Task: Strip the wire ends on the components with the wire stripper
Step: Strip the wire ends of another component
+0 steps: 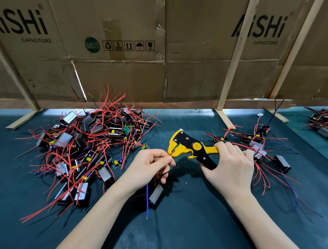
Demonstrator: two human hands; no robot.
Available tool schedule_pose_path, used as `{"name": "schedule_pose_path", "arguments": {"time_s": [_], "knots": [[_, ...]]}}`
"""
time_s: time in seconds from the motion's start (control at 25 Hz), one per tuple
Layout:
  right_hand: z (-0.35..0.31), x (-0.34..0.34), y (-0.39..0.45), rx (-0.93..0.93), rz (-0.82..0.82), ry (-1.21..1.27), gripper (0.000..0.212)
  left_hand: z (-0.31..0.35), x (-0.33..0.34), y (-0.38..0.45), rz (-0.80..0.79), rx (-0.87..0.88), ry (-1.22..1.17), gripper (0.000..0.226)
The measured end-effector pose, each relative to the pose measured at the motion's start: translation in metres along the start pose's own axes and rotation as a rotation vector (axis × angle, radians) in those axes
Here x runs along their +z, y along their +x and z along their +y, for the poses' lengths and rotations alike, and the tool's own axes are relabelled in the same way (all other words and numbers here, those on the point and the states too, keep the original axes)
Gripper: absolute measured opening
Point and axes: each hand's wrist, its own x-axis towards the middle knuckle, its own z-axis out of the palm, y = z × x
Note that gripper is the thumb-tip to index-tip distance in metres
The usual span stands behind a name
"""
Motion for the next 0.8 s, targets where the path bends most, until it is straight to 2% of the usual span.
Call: {"name": "schedule_pose_path", "arguments": {"time_s": [0.8], "knots": [[-0.0007,0.0012,-0.0012,-0.055,0.015,0.022,0.046,0.0027,-0.0052,0.0001,-0.039,-0.050,-0.070,0.024]]}}
